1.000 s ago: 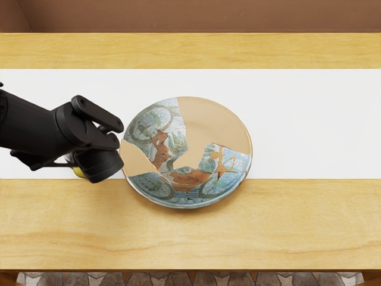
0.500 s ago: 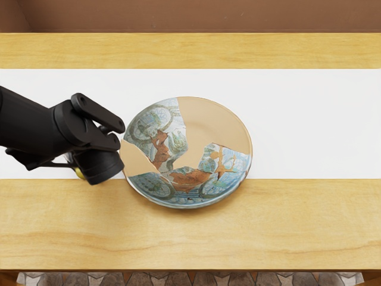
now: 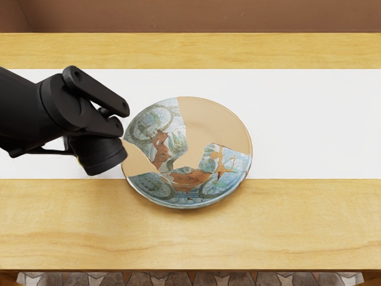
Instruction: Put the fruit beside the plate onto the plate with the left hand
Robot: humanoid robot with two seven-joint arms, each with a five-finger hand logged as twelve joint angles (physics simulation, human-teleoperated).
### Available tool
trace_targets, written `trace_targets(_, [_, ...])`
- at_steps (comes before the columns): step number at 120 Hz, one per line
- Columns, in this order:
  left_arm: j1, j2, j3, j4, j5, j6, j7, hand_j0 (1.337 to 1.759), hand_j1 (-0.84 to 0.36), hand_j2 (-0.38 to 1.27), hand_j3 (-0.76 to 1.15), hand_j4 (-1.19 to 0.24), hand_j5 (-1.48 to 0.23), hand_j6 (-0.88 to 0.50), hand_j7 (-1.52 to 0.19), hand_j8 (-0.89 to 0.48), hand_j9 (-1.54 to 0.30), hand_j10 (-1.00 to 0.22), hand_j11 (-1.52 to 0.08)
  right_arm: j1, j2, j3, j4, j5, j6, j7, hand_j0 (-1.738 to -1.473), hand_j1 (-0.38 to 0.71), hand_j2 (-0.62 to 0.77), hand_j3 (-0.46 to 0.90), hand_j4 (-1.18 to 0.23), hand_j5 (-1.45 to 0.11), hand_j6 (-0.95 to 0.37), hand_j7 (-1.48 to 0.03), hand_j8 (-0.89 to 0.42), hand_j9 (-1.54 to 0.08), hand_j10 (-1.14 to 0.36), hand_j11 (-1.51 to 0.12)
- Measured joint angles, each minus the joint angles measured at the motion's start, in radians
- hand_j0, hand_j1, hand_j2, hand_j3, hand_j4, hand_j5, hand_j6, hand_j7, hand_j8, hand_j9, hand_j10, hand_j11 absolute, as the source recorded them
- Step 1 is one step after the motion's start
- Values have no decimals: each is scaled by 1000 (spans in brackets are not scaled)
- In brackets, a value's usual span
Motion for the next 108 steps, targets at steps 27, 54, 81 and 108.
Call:
trace_targets(27, [-86,0,-70,5,-14,-1,-1,1651,-252,351,0,-832,-1214,-391,-1143,-341,-1161,-566,-1182,0,0,0,0,0,0,0,-1658,-303,-8,0,-38,-50,-38,-50,-38,-50,-38,-50])
trace_targets(54, [-79,0,-175,96,-11,-2,-2,1651,-313,439,0,-824,-1231,-354,-1146,-301,-1160,-530,-1183,0,0,0,0,0,0,-1,-1658,-303,-8,0,-38,-50,-38,-50,-38,-50,-38,-50])
trace_targets(81, [-59,0,-260,137,0,-2,-2,1652,-278,368,0,-821,-1233,-371,-1137,-318,-1158,-544,-1179,-4,0,0,0,0,0,-1,-1658,-303,-8,0,-38,-50,-38,-50,-38,-50,-38,-50])
trace_targets(108, [-43,0,-306,143,-1,6,2,1656,-126,176,0,-530,-756,-379,-710,-344,-725,-448,-734,-5,0,-1,0,0,1,-1,-1658,-303,-8,0,-38,-50,-38,-50,-38,-50,-38,-50])
